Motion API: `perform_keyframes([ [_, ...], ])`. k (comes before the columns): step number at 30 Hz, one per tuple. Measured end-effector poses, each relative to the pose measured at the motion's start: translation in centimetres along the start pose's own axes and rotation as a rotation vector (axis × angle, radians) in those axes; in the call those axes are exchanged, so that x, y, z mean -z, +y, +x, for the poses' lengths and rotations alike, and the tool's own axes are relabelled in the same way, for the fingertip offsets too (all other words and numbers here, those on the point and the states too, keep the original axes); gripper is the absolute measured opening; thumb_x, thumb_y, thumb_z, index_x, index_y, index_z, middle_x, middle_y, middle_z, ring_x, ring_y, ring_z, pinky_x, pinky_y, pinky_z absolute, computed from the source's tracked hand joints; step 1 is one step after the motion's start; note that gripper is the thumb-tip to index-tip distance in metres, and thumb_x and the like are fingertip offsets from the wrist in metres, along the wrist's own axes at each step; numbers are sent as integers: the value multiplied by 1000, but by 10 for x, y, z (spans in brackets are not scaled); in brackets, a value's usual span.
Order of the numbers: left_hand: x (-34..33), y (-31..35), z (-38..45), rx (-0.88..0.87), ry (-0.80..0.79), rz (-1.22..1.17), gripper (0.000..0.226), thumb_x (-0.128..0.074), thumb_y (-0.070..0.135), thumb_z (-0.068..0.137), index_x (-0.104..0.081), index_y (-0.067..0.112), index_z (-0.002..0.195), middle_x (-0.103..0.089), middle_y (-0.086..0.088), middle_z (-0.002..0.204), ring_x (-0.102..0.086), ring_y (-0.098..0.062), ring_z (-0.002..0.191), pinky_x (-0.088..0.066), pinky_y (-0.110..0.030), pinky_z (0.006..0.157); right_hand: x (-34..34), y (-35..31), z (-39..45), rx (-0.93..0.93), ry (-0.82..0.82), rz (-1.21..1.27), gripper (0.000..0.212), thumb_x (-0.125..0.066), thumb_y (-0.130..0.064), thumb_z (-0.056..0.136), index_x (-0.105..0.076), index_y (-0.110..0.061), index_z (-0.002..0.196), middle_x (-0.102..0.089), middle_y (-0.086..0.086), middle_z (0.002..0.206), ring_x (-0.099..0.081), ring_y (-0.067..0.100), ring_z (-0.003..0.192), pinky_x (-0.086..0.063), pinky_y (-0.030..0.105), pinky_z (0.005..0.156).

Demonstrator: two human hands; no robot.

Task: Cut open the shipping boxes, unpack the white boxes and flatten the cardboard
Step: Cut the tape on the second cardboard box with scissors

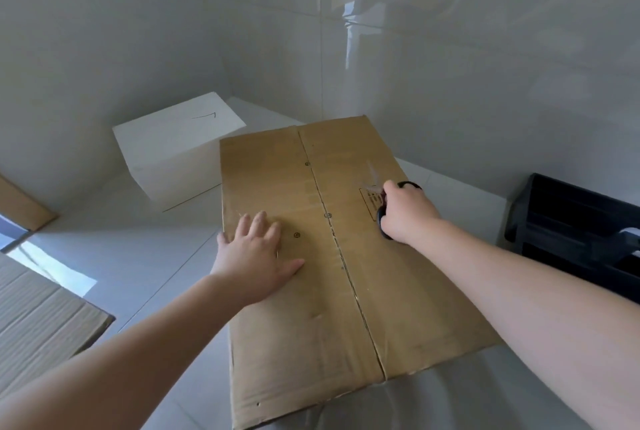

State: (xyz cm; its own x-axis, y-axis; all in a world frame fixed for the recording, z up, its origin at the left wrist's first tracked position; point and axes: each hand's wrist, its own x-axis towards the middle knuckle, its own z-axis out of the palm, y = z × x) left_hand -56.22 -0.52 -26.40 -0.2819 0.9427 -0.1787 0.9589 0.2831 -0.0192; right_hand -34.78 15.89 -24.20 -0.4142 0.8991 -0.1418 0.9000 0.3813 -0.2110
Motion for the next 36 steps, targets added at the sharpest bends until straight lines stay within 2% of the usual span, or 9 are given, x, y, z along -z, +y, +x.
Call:
perform_keyframes([
  [4, -4, -31, 17, 44, 10, -132, 76, -33, 71, 86, -26, 23, 144, -17, -2, 154, -7, -19, 143, -18, -59, 111, -12, 12, -61, 157, -26, -62, 28, -53, -34, 90, -41, -17, 109, -50, 12, 104, -46, 29, 99, -36, 32, 70],
  [7, -1, -20, 31, -252, 98, -103, 65, -36, 61, 92, -33, 23, 144, -25, -1, 153, -14, -20, 143, -9, -46, 116, -14, 17, -98, 265, -130, -68, 40, -56, -51, 87, -40, -21, 108, -45, 7, 106, -44, 25, 102, -39, 32, 76],
  [11, 9, 27, 36, -704, 143, -142, 37, -48, 43, 92, -62, 20, 118, -55, -2, 121, -52, -23, 110, -41, -35, 97, -16, 20, -108, 255, -170, -46, 48, -56, -57, 85, -41, -23, 114, -43, 6, 115, -42, 24, 110, -41, 34, 88],
  [14, 17, 46, 38, -846, 151, -176, 25, -50, 38, 88, -67, 20, 92, -58, 0, 93, -55, -22, 85, -47, -34, 77, -14, 29, -110, 165, -161, -15, 52, -57, -62, 82, -41, -25, 115, -42, 4, 119, -42, 24, 113, -42, 38, 92],
  [19, 13, 58, 36, -856, 112, -195, 26, -45, 31, 88, -64, 14, 80, -56, -1, 87, -51, -24, 84, -44, -37, 79, -22, 36, -122, 20, -109, -3, 59, -56, -68, 78, -43, -24, 113, -44, 7, 123, -41, 29, 121, -43, 40, 96],
  [26, 3, 63, 46, -940, 149, -204, 28, -51, 35, 92, -59, 13, 76, -54, 0, 75, -49, -24, 79, -42, -34, 77, -26, 21, -155, -222, -49, -66, 61, -52, -71, 79, -40, -24, 114, -47, 4, 114, -47, 25, 110, -44, 35, 87],
  [30, 2, 65, 44, -1026, 199, -195, 35, -55, 41, 91, -58, 14, 69, -49, 1, 70, -48, -25, 71, -39, -31, 71, -33, 2, -179, -394, -81, 58, 67, -56, -67, 81, -37, -20, 125, -37, 6, 124, -35, 26, 123, -42, 41, 96],
  [34, -4, 71, 42, -1000, 254, -179, 39, -57, 43, 90, -54, 14, 64, -47, 2, 67, -46, -23, 67, -37, -29, 67, -39, 1, -184, -375, -19, 226, 81, -62, -57, 82, -26, -14, 142, -20, 13, 143, -4, 25, 143, -21, 32, 112],
  [36, -8, 72, 40, -970, 266, -204, 39, -58, 42, 90, -50, 15, 63, -45, 4, 67, -45, -21, 67, -35, -28, 65, -37, 7, -177, -362, -29, 263, 84, -65, -56, 81, -25, -14, 143, -16, 12, 146, -1, 23, 144, -17, 33, 113],
])
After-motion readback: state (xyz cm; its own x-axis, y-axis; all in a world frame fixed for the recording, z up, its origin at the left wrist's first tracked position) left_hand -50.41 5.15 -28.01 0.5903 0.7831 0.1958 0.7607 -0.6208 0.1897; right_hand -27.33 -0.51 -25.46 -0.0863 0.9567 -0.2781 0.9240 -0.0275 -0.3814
